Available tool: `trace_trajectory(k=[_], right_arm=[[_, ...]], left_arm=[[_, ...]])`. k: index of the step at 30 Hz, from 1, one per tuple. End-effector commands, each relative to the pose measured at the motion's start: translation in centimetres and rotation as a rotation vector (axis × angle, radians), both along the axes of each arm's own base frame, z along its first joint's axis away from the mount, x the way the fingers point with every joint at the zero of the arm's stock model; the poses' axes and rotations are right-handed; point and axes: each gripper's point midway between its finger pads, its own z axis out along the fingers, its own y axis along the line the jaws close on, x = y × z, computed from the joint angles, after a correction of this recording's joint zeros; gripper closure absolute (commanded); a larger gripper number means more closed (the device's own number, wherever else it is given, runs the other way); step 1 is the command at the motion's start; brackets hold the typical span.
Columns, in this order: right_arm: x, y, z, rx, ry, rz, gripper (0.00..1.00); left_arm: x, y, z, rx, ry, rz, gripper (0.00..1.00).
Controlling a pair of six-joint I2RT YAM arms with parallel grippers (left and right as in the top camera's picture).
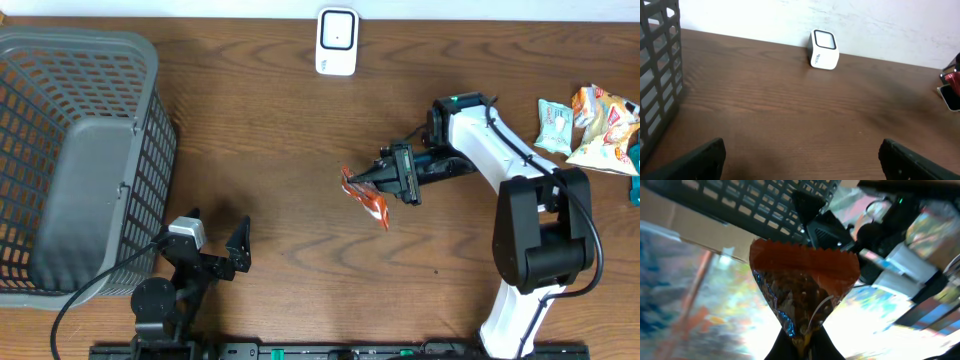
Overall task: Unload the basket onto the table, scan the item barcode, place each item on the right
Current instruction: 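Carry the chocolate bar right toward the item pile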
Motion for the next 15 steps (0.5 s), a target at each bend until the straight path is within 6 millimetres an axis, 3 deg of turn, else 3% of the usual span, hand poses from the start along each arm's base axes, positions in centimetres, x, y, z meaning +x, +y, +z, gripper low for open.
trace_trajectory(k=[1, 6, 15], right_arm=[[0.9, -0.1, 0.8, -0.016, 0.235, -0.052, 0.99], [1.1, -0.3, 0.8, -0.081, 0.511, -0.067, 0.99], [1.7, -1.1, 0.8, -0.088, 0.574, -0.094, 0.99]], left_arm=[[-0.1, 0.1, -1.3, 0.017, 0.036, 0.001, 0.02], [-0.1, 0.1, -1.3, 0.017, 0.036, 0.001, 0.02], [-0.1, 0.1, -1.3, 0.017, 0.036, 0.001, 0.02]])
